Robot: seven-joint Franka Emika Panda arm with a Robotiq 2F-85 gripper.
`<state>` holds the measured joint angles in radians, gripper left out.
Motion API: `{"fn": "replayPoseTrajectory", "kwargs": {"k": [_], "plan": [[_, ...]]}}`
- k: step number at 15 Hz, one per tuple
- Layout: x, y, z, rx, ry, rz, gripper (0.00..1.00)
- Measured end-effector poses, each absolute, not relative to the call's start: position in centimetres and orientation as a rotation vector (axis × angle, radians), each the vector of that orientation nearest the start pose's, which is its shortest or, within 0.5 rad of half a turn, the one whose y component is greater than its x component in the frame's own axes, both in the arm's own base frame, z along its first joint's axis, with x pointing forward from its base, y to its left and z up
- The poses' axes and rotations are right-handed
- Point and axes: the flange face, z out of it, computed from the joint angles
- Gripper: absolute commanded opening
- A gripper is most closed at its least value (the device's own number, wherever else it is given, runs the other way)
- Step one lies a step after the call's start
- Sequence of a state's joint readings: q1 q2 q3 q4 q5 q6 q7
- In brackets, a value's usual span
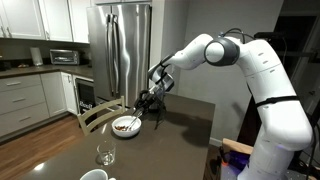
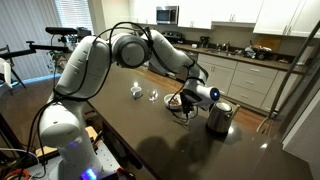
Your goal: Use the spoon to put some of the contents in the white bowl into the glass
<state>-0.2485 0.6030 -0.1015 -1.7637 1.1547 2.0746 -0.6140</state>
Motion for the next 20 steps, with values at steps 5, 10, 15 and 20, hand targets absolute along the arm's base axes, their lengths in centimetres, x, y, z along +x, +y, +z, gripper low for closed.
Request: {"fn": "replayPoseTrajectory", "kwargs": {"k": [5,10,15,20], "plan": [[62.93,-17.79,22.38,-2.213,0.531,-0.228,0.36],[62.88,-18.02,22.40,-2.216,0.534,-0.230,0.45],[62.84,-18.11,22.39,-2.218,0.536,-0.228,0.19],[62.79,-18.25,22.39,-2.220,0.539,-0.227,0.00]]}}
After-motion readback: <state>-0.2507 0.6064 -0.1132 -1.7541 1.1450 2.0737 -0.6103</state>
